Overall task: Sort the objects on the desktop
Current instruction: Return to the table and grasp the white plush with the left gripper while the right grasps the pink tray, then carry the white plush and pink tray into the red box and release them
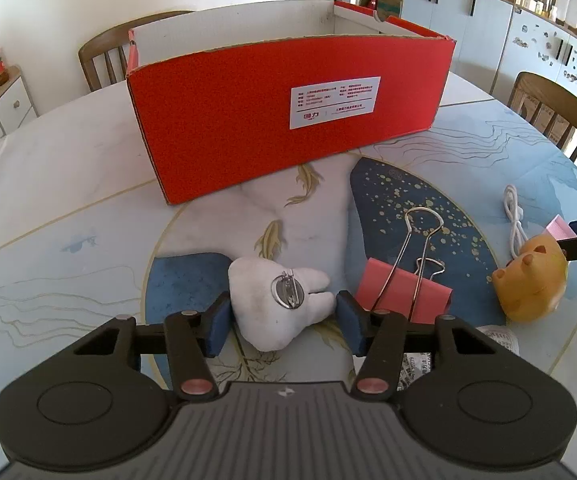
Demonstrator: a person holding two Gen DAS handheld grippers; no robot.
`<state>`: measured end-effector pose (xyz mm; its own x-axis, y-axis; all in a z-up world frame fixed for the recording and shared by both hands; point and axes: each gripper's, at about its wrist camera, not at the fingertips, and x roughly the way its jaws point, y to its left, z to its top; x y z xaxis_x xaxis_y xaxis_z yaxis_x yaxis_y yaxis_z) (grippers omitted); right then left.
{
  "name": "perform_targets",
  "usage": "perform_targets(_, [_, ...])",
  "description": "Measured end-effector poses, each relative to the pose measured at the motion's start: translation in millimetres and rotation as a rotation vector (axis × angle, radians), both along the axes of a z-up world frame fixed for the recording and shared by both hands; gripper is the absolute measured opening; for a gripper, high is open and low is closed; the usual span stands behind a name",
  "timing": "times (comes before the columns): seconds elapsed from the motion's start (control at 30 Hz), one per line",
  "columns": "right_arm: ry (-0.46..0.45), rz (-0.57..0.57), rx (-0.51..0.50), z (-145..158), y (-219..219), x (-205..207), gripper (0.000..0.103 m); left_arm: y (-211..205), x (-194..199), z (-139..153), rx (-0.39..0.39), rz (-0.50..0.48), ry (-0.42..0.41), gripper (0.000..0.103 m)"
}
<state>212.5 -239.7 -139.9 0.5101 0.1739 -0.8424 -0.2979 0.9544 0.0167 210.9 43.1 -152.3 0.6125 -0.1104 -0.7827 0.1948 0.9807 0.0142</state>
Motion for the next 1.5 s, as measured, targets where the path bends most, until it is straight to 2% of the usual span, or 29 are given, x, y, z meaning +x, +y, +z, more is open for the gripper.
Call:
perform_targets(0.27, [0.01, -0.019, 0.02, 4, -3, 2, 0.04, 2, -1, 10, -0.039, 0.014, -0.006, 0.051])
perform_targets(0.77, [-0.008, -0.03, 0.107, 35, -6, 3, 0.04, 4, -10, 41, -0.122, 0.04, -0.023, 0.051])
perform_targets(1.27, [-0.047, 0.054, 0.221, 94, 18, 20, 0.04, -1, -3, 94, -0.213, 0.033, -0.047, 0.051])
perform_targets(1.5, [-0.09, 0.107, 0.244, 122, 35, 44, 0.04, -11, 17, 116, -0.214, -0.005, -0.086, 0.051])
